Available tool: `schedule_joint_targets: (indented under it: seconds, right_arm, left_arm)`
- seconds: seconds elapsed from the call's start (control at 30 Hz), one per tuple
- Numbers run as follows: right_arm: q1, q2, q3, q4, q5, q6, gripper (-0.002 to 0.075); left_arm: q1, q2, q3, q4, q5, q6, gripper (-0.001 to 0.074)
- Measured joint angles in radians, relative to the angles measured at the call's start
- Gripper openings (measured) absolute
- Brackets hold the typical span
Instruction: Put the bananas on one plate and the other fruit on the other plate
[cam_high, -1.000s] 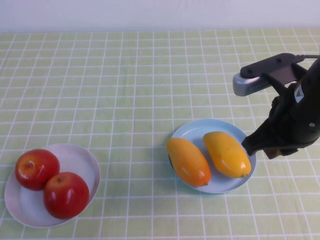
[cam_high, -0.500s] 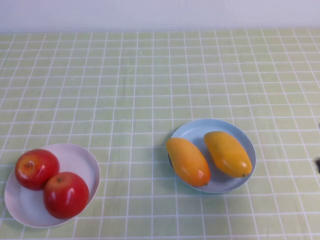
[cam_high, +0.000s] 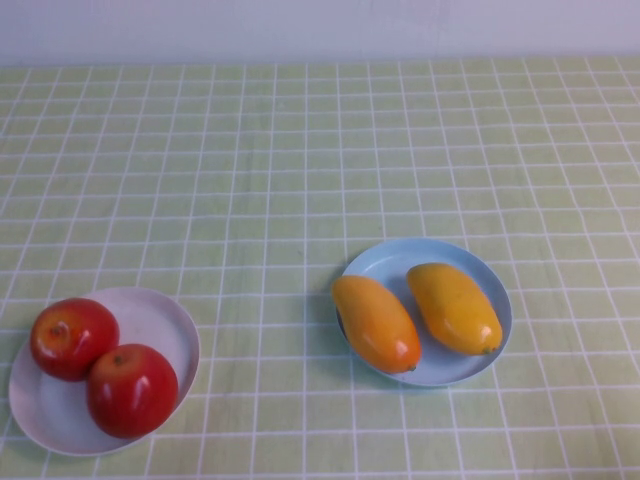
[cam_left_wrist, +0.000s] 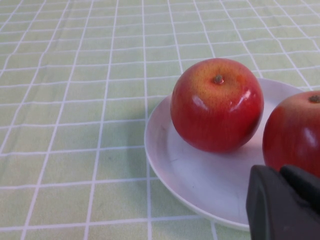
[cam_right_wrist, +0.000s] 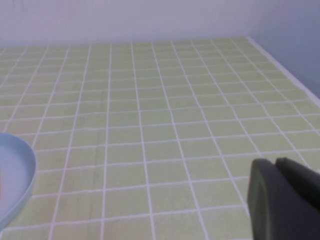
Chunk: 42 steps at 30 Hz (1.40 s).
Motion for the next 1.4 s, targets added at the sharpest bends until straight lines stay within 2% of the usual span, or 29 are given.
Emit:
schedule_joint_targets:
  seconds: [0.27,0.53,0.8,1.4]
  right_arm:
    - [-0.001,-0.135,0.004,0.066,0.219,-0.009,-0.0015]
    - [-0.001,-0.137,0.008,0.123,0.242,-0.074,-0.0015]
    - [-0.001,-0.137,0.007,0.240,0.249,-0.234,-0.0015]
    - [-0.001,-0.137,0.007,0.265,0.251,-0.258,-0.0015]
  left_arm:
    - [0.000,0.000,0.000,0.000,0.000,0.000,0.0004]
    - [0.000,0.000,0.000,0.000,0.000,0.000,0.0004]
    - [0.000,0.000,0.000,0.000,0.000,0.000,0.0004]
    - [0.000,0.000,0.000,0.000,0.000,0.000,0.0004]
